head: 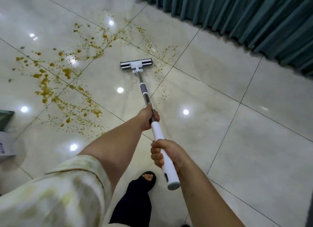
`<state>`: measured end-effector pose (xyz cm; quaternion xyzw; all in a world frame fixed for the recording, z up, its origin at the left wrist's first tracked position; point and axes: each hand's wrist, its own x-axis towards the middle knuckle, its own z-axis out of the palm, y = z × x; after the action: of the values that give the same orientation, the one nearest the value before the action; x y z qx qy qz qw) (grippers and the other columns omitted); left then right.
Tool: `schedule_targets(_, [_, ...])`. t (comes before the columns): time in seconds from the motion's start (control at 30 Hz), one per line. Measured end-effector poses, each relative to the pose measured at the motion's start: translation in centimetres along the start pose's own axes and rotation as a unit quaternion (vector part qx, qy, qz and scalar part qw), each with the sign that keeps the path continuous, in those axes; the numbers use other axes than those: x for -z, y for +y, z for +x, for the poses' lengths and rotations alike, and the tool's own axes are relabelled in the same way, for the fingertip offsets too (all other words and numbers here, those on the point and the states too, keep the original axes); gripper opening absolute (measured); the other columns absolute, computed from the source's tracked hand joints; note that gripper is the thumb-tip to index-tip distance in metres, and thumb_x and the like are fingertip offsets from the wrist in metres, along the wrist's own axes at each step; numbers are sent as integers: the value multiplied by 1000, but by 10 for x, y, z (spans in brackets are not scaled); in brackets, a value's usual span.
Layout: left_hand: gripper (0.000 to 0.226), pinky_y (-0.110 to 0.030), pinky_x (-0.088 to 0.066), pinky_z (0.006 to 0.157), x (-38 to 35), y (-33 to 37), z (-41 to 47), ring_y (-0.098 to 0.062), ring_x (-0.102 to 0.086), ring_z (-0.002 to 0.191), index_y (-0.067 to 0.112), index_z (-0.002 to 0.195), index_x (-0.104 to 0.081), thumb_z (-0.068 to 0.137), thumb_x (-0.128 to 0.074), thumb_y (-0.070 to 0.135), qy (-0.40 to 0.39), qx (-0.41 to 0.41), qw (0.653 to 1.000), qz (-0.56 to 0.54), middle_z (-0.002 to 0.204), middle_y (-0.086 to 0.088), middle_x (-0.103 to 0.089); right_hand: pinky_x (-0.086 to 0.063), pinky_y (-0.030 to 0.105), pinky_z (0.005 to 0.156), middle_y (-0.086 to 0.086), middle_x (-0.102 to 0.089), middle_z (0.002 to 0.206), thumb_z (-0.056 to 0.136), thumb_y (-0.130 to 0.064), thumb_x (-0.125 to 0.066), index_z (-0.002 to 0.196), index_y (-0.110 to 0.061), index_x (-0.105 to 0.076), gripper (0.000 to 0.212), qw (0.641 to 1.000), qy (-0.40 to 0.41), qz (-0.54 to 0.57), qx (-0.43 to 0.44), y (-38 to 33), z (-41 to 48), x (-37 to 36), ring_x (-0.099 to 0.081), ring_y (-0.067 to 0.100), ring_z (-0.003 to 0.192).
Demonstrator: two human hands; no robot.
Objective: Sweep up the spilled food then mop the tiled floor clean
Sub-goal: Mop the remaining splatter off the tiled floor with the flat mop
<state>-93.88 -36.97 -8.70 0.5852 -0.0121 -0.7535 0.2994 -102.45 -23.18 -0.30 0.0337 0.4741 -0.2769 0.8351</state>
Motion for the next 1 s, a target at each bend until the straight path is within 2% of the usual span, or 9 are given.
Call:
schedule_targets(0.4, [34, -13, -34, 33, 5, -207, -167, -9, -35, 32, 12, 82, -35, 101, -42, 39, -20, -18, 1000, -7, 62, -1, -34, -35, 16, 32, -1, -42, 49, 91, -5, -45, 72, -12, -40, 21, 998, -35, -2, -55, 148, -181, 94, -39, 8, 34])
schedule_targets(0.57, [30, -13, -34, 33, 10, -290, -216, -10, -35, 34, 12, 85, -34, 102, -42, 36, -8, -6, 999, -33, 62, -1, -34, -34, 16, 32, 0, -41, 52, 89, -3, -48, 71, -10, -42, 20, 997, -13, 3, -70, 202, -253, 127, -39, 9, 34])
schedule_targets(0.87, [28, -14, -35, 33, 38, -363, -278, -11, -35, 36, 13, 85, -35, 102, -41, 34, -16, -3, 1000, -21, 64, -2, -35, -34, 16, 31, 1, -40, 53, 88, -2, -47, 77, -10, -42, 15, 999, 4, -3, -50, 283, -313, 144, -39, 9, 35])
schedule_targets(1.0, [28, -14, -34, 34, 58, -394, -299, -10, -32, 42, 12, 84, -33, 103, -41, 32, -28, -1, 1000, -9, 63, -1, -33, -34, 15, 32, 0, -41, 52, 89, -3, -46, 77, -10, -42, 15, 998, 26, -41, -38, 320, -335, 146, -39, 9, 34])
